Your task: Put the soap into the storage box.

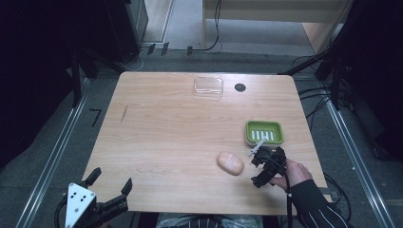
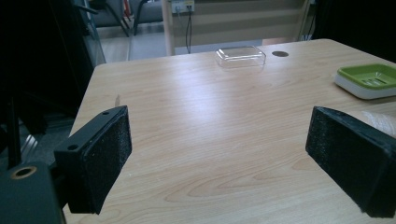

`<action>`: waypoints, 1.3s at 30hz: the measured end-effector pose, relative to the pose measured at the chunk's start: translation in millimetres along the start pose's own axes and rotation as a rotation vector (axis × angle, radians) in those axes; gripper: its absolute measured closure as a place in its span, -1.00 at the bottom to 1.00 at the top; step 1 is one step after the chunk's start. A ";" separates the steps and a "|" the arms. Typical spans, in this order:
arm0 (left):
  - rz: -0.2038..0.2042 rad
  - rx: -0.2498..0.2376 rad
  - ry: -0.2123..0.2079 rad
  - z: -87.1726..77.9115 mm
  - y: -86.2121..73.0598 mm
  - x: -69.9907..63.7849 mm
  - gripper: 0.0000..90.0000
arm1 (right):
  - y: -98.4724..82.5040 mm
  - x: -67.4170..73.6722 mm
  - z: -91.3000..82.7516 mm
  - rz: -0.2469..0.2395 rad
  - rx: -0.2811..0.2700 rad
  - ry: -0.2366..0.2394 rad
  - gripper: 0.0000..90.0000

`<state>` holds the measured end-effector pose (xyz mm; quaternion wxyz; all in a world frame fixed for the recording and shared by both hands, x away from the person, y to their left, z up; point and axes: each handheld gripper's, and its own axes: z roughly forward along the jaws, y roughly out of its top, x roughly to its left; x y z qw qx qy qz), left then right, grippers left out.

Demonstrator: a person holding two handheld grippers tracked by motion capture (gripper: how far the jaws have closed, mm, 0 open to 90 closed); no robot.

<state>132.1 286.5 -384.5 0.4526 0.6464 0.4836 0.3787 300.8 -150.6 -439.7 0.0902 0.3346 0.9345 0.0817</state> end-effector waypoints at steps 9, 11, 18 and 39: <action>-0.003 -0.003 0.007 -3.1 -1.0 0.9 -0.84 | 14.8 4.1 -0.3 -0.036 0.013 -0.003 -0.82; 0.000 -0.004 0.008 -3.3 -1.1 0.6 -0.84 | 17.4 3.8 0.1 -0.045 0.008 0.001 -0.82; 0.002 -0.005 0.008 -3.0 -0.8 0.1 -0.84 | 27.2 6.7 2.3 -0.062 0.021 -0.003 -0.82; -0.011 -0.006 0.014 -5.1 -1.8 1.1 -0.84 | 61.6 19.4 11.4 -0.124 0.057 0.014 -0.89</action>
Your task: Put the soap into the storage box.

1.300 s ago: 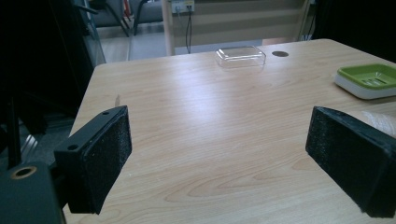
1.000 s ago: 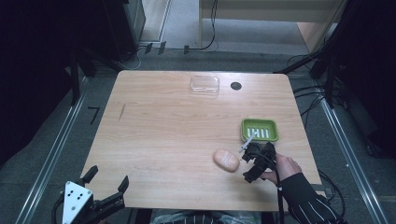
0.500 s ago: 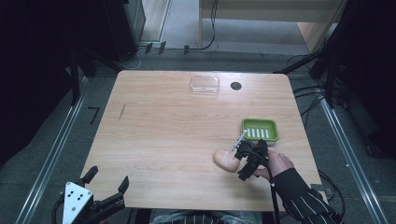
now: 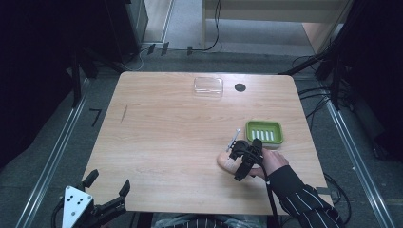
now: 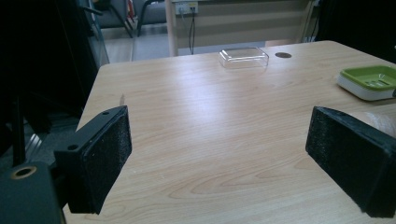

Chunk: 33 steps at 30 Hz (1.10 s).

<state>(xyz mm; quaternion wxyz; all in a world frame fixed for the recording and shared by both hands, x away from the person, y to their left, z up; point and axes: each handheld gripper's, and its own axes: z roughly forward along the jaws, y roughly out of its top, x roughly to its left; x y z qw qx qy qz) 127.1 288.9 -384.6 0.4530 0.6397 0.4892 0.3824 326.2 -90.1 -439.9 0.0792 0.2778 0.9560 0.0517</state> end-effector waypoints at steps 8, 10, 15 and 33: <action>-0.003 -0.002 0.002 -1.7 -0.8 1.6 -0.84 | 14.7 0.7 5.1 -0.010 0.015 0.027 -0.93; -0.001 -0.001 0.003 -1.2 -0.8 1.3 -0.84 | 18.0 0.0 6.4 -0.015 0.024 0.034 -0.94; -0.004 0.000 0.006 -1.9 -1.0 1.7 -0.84 | 26.9 -2.1 11.8 -0.014 0.030 0.057 -0.96; 0.001 0.004 0.011 -2.4 -1.0 1.3 -0.84 | 35.4 -3.6 23.3 -0.021 0.072 0.076 -0.85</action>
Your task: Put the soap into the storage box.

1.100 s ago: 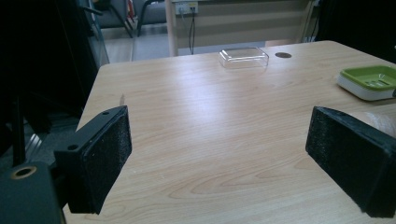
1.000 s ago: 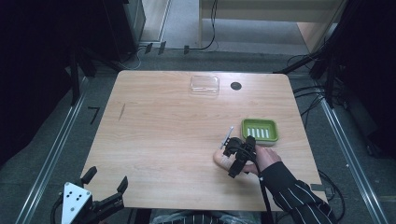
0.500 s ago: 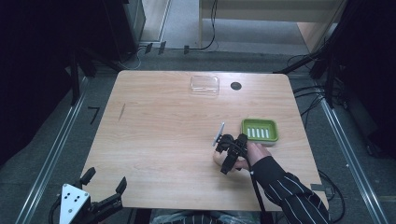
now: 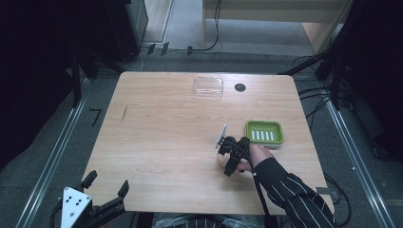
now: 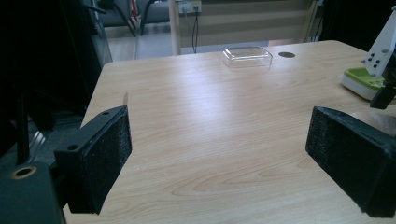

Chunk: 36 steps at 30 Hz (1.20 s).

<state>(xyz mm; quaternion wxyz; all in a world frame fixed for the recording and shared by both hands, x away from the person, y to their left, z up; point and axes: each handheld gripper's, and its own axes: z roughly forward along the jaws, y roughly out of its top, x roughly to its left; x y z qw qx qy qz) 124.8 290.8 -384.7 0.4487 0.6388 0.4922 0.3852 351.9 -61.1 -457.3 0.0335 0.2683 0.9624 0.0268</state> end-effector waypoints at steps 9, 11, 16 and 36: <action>-0.005 -0.003 0.002 -0.1 0.1 -0.6 -0.84 | 11.5 2.0 5.1 -0.018 0.012 -0.016 -0.59; -0.003 0.001 0.002 -0.2 -0.1 -0.1 -0.84 | 12.7 2.4 5.8 -0.019 0.013 -0.016 -0.54; -0.008 -0.002 0.002 -1.1 -0.6 1.0 -0.84 | 16.0 3.4 8.2 -0.034 0.017 -0.010 -0.40; -0.007 -0.002 0.002 -1.3 -0.2 0.5 -0.84 | 11.3 2.8 -2.6 -0.059 -0.011 0.001 -0.26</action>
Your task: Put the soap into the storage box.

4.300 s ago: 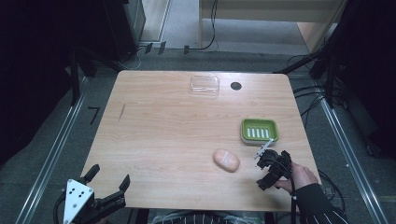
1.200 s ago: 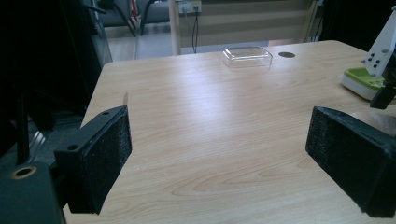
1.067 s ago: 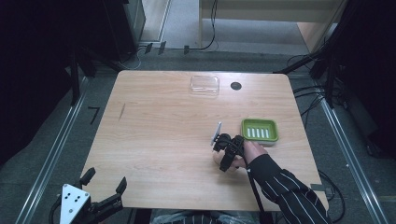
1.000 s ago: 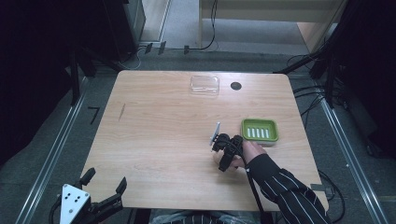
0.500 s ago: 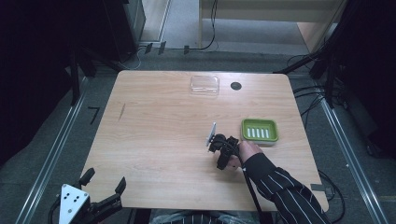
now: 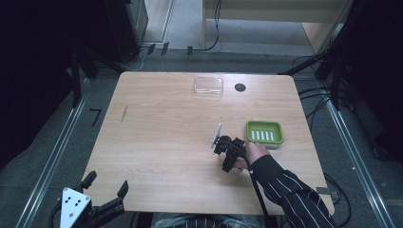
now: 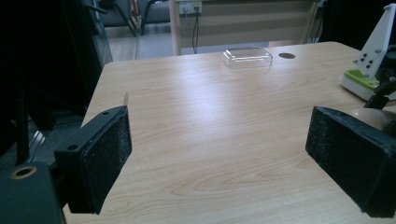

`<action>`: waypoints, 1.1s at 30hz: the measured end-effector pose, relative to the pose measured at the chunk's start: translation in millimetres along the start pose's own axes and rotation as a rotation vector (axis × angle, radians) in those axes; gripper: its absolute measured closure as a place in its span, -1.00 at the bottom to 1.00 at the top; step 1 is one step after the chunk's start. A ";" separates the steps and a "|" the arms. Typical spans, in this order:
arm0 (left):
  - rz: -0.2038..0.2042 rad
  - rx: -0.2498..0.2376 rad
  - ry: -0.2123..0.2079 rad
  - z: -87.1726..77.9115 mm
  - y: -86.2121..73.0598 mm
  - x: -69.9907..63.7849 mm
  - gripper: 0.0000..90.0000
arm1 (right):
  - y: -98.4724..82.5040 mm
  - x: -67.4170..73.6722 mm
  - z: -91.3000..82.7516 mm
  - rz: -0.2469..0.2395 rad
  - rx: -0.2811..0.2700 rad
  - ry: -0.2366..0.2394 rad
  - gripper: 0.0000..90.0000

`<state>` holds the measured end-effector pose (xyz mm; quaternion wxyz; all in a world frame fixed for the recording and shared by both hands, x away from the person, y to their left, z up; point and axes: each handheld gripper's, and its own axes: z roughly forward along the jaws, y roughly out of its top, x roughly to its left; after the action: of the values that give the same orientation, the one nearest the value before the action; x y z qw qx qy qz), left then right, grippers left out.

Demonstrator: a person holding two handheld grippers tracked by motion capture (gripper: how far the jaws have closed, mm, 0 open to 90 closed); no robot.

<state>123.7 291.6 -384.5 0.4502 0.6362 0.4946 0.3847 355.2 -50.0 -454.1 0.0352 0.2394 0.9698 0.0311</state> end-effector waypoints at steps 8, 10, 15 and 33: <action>0.000 -0.005 -0.001 -0.4 -0.1 -0.4 -0.84 | -8.3 -3.6 -9.0 -0.012 -0.010 -0.005 -0.26; 0.001 -0.005 0.000 -0.3 0.0 -0.5 -0.84 | -9.1 -4.2 -9.9 -0.013 -0.008 -0.009 -0.26; 0.002 -0.001 0.001 0.2 0.1 -0.3 -0.84 | -17.0 -6.2 -14.4 -0.021 -0.009 -0.008 -0.26; 0.002 -0.004 0.000 0.2 0.1 -0.4 -0.84 | -41.0 -18.3 -23.4 -0.030 0.004 -0.023 -0.26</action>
<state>123.8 291.1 -384.5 0.4510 0.6356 0.4933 0.3863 350.4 -95.9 -432.9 0.0465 0.2253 0.9728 0.0257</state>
